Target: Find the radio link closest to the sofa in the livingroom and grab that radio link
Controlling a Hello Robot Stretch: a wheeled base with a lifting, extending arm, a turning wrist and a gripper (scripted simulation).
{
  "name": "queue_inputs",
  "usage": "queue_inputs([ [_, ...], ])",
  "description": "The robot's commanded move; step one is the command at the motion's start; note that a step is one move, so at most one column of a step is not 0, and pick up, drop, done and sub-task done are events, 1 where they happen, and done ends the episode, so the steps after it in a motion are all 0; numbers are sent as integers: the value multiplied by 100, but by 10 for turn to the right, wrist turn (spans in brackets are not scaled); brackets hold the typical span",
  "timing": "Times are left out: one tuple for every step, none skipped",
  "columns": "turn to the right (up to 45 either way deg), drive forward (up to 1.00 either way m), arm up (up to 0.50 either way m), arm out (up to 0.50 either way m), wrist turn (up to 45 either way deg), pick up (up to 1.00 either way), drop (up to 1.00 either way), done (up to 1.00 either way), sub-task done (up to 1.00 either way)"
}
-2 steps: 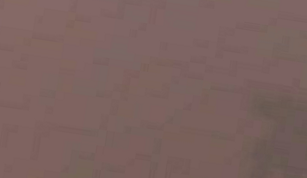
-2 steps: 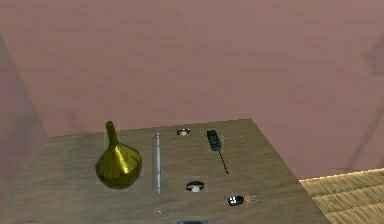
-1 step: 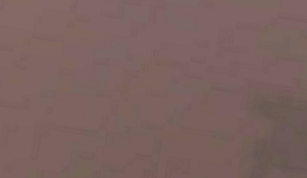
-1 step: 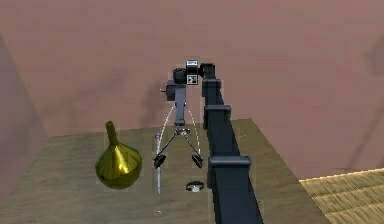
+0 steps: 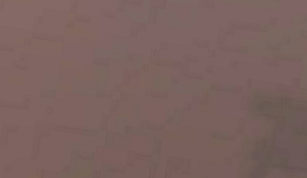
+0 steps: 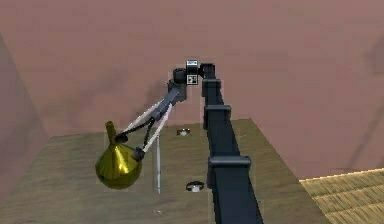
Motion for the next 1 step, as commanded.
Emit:
queue_inputs([
  [0,0,0,0,450,0,0,0,0],
])
